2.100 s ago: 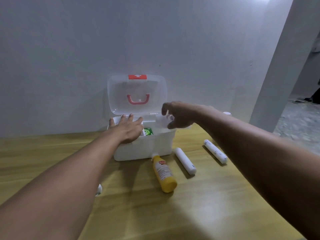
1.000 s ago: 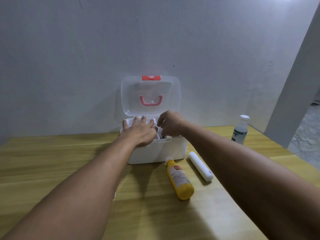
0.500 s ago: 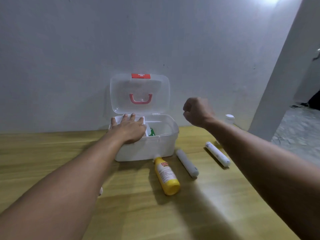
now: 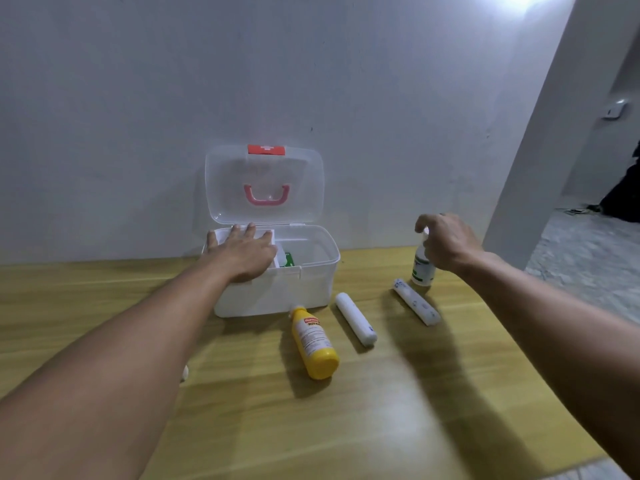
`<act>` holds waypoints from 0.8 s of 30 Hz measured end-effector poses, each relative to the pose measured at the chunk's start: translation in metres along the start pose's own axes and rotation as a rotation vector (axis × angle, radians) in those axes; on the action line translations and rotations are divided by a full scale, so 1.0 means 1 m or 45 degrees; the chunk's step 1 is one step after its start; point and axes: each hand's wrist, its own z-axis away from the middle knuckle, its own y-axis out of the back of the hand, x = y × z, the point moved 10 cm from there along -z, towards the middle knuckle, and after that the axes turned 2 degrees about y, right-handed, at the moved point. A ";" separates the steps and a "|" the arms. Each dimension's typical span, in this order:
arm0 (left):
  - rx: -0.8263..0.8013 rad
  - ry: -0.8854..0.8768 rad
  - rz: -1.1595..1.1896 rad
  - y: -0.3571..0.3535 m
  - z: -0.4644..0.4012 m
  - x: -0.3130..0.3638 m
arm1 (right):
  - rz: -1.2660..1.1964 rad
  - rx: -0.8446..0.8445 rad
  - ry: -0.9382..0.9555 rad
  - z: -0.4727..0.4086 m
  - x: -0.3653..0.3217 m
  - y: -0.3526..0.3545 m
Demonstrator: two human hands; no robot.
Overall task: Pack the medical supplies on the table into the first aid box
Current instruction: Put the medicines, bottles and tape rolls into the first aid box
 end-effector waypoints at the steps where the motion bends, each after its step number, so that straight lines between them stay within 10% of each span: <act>1: 0.000 -0.001 -0.001 0.000 0.001 0.000 | -0.024 0.025 0.029 -0.001 -0.007 0.007; 10: -0.008 -0.003 0.033 0.002 0.006 0.002 | -0.514 0.326 0.309 0.010 -0.104 0.106; 24: 0.034 -0.016 0.030 0.003 0.005 0.000 | -0.647 -0.107 0.492 0.027 -0.198 0.018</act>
